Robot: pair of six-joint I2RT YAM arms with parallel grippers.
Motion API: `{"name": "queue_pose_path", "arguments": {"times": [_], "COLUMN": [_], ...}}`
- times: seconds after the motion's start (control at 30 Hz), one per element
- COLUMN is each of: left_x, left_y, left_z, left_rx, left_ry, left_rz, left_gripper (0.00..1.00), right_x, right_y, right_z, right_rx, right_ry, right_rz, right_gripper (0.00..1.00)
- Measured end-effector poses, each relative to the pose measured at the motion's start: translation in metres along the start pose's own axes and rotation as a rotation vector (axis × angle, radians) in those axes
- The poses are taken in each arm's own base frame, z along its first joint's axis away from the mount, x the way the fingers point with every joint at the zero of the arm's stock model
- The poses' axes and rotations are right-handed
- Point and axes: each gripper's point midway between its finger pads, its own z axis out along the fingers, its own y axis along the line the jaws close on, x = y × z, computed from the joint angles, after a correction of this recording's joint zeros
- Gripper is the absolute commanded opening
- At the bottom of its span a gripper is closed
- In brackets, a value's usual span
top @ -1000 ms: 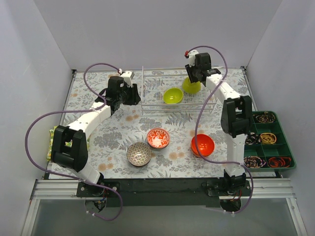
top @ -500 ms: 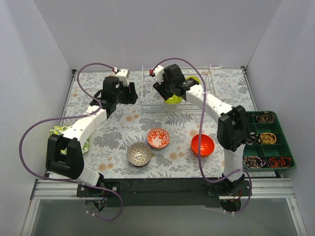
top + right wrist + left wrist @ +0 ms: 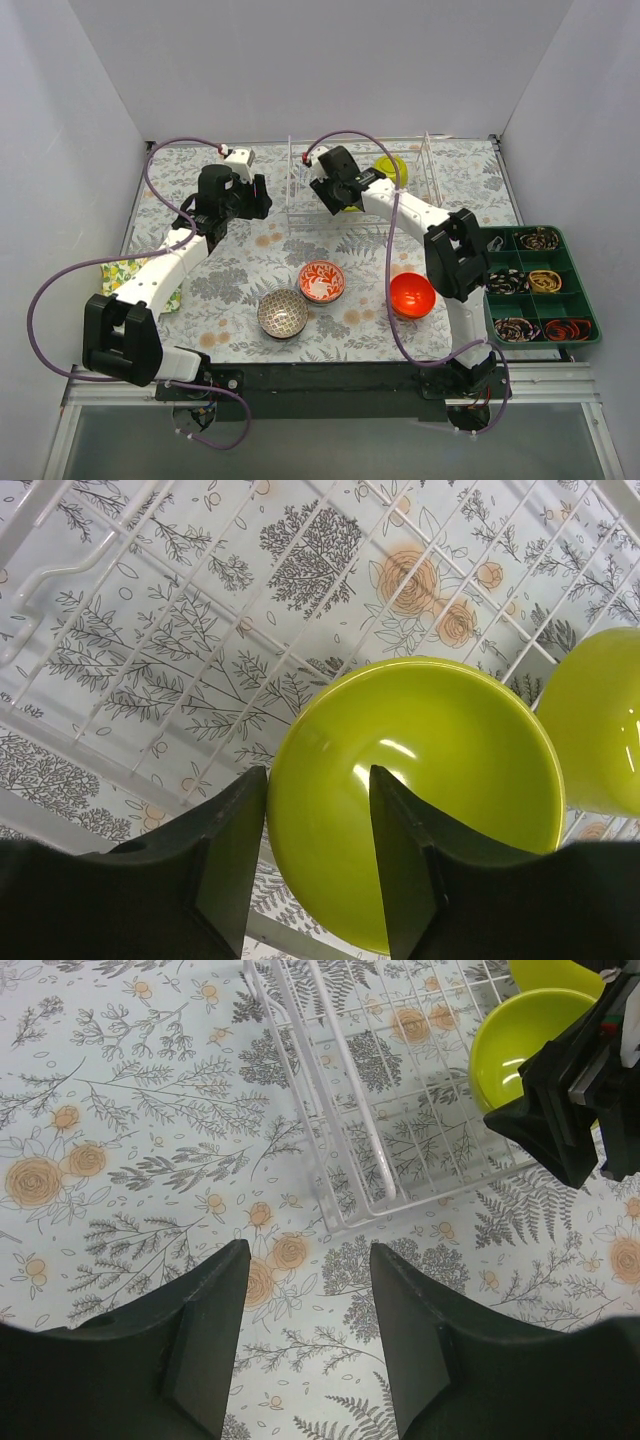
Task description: Load the bowls into the dish rack
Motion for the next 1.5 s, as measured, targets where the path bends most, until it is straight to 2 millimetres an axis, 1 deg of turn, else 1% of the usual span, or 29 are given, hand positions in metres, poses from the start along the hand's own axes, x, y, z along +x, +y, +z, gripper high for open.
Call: {"name": "queue_pose_path", "arguments": {"times": [0.17,0.33,0.37,0.4,0.53,0.63,0.67,0.73,0.9,1.0,1.07,1.13,1.27,1.3,1.33,1.37,1.43,1.47,1.5], "left_x": [-0.001,-0.001,-0.001,-0.001,0.000,-0.001,-0.001,-0.002,-0.003,-0.007,-0.015,-0.028,-0.072,-0.082,-0.091,-0.100,-0.113,-0.116,-0.117], "left_y": [0.004,0.002,0.002,0.001,0.000,0.002,0.002,0.005,0.010,0.005,-0.001,-0.009,-0.027,-0.032,-0.036,-0.040,-0.050,-0.055,-0.061], "left_z": [-0.001,-0.001,-0.001,-0.001,-0.001,-0.002,-0.002,-0.002,-0.003,-0.004,-0.004,-0.003,0.009,0.014,0.018,0.023,0.034,0.039,0.046], "left_rx": [-0.008,0.000,0.002,0.005,0.016,0.022,0.025,0.027,0.028,0.058,0.092,0.137,0.249,0.277,0.298,0.316,0.352,0.368,0.388], "left_ry": [-0.003,-0.003,-0.002,-0.002,0.000,0.000,0.001,0.000,-0.003,-0.006,-0.015,-0.031,-0.089,-0.103,-0.113,-0.123,-0.132,-0.131,-0.122], "left_rz": [-0.007,-0.013,-0.016,-0.016,-0.025,-0.038,-0.043,-0.057,-0.072,-0.059,-0.037,-0.008,0.074,0.102,0.127,0.150,0.191,0.212,0.236], "left_gripper": [0.51,0.51,0.51,0.51,0.51,0.51,0.51,0.51,0.49,0.48,0.49,0.52,0.55,0.55,0.52,0.51,0.41,0.22,0.12], "right_x": [0.001,0.001,0.001,0.001,0.004,0.007,0.008,0.010,0.012,0.008,-0.003,-0.025,-0.071,-0.079,-0.085,-0.086,-0.083,-0.080,-0.075], "right_y": [0.000,0.000,0.000,-0.001,0.001,0.001,0.001,0.002,0.002,0.003,0.001,-0.001,-0.020,-0.030,-0.040,-0.055,-0.082,-0.097,-0.111], "right_z": [0.002,0.001,0.001,0.001,0.001,0.000,0.000,-0.001,-0.002,-0.008,-0.012,-0.019,-0.037,-0.041,-0.045,-0.048,-0.053,-0.054,-0.055], "right_rx": [0.025,0.050,0.054,0.057,0.055,0.052,0.049,0.042,0.034,0.010,-0.007,-0.032,-0.113,-0.139,-0.168,-0.199,-0.234,-0.264,-0.282], "right_ry": [0.006,0.011,0.012,0.013,0.023,0.035,0.042,0.048,0.059,0.079,0.067,0.022,-0.121,-0.160,-0.194,-0.220,-0.263,-0.290,-0.309], "right_rz": [-0.011,-0.040,-0.050,-0.058,-0.090,-0.111,-0.118,-0.127,-0.142,-0.151,-0.144,-0.124,-0.017,0.024,0.070,0.128,0.213,0.269,0.311], "right_gripper": [0.46,0.44,0.39,0.36,0.29,0.16,0.07,0.01,0.01,0.01,0.01,0.01,0.01,0.01,0.01,0.01,0.01,0.01,0.01]}}
